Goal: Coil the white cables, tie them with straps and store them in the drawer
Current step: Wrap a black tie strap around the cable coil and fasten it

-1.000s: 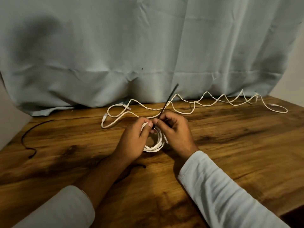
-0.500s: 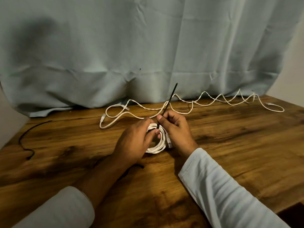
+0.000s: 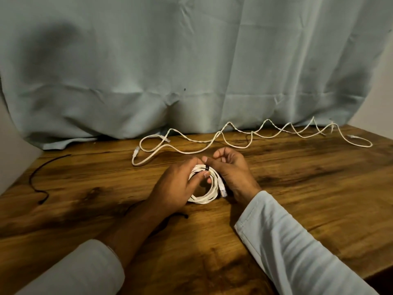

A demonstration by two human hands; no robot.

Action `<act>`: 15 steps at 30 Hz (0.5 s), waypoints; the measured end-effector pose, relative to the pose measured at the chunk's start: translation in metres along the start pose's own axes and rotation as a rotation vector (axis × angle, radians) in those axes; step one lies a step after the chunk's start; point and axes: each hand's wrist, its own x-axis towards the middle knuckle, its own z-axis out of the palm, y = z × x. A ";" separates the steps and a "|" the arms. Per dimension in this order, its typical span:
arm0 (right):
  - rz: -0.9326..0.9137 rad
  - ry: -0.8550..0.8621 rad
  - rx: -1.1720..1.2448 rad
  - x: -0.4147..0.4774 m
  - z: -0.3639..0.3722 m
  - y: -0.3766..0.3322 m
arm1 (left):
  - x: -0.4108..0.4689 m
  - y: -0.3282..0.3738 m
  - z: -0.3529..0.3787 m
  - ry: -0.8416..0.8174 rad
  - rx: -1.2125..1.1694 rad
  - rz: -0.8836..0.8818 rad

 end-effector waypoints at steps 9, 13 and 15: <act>-0.003 -0.144 -0.129 0.001 0.000 0.002 | 0.003 -0.006 -0.007 0.079 -0.114 -0.105; 0.052 -0.160 -0.172 -0.002 0.001 -0.002 | 0.002 -0.005 -0.009 0.068 -0.086 -0.107; 0.047 -0.154 -0.189 -0.004 0.001 -0.003 | 0.003 -0.004 -0.008 0.078 -0.069 -0.100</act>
